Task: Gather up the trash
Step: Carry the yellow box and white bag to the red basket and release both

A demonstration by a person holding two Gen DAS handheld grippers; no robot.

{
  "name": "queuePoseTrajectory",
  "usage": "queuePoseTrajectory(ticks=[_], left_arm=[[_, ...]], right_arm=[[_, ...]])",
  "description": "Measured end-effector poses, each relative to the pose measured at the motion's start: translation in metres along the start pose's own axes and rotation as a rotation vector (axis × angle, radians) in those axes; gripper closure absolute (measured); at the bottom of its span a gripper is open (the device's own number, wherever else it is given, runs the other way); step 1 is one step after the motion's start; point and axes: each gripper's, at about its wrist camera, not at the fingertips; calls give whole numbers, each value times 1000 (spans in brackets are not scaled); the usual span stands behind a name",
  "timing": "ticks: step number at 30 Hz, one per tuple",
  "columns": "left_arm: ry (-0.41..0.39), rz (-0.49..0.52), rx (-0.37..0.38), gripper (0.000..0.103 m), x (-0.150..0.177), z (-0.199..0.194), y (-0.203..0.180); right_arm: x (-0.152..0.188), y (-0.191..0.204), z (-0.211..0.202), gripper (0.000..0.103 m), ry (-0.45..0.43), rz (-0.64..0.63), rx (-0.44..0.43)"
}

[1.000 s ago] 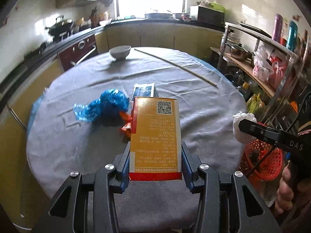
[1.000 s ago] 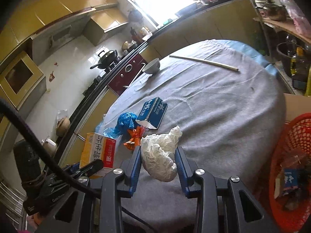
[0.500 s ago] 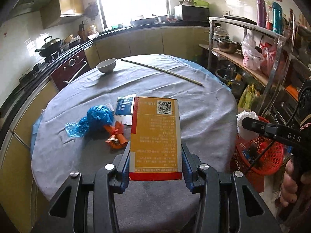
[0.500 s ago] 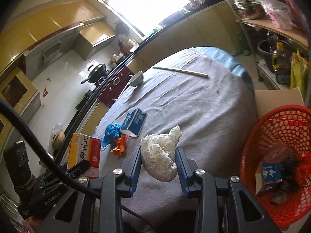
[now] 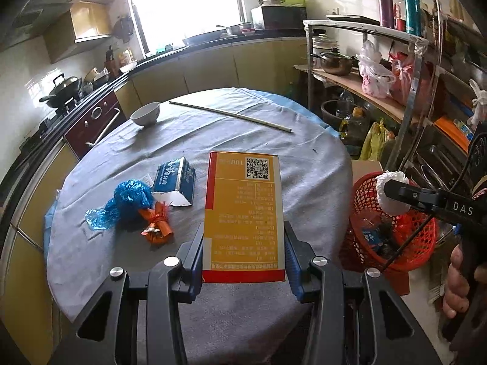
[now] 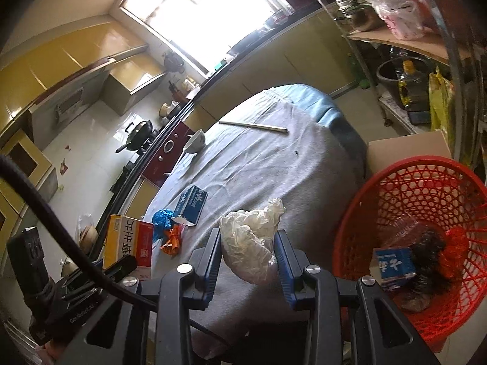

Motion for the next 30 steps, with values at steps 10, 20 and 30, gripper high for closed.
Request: queuePoseTrajectory(ticks=[10, 20, 30], left_arm=[[-5, 38, 12, 56, -1, -3, -17], [15, 51, 74, 56, -1, -1, -32], [29, 57, 232, 56, -13, 8, -68]], right_arm=[[0, -12, -19, 66, -35, 27, 17], [4, -31, -37, 66, -57, 59, 52], [8, -65, -79, 66, -121, 117, 132]])
Point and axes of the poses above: each gripper's, at about its wrist camera, not at the fingertips, and z roughly the way its jaws point, y to its left, x to its underside, and after that the axes turned 9 degrees about -x, right-handed
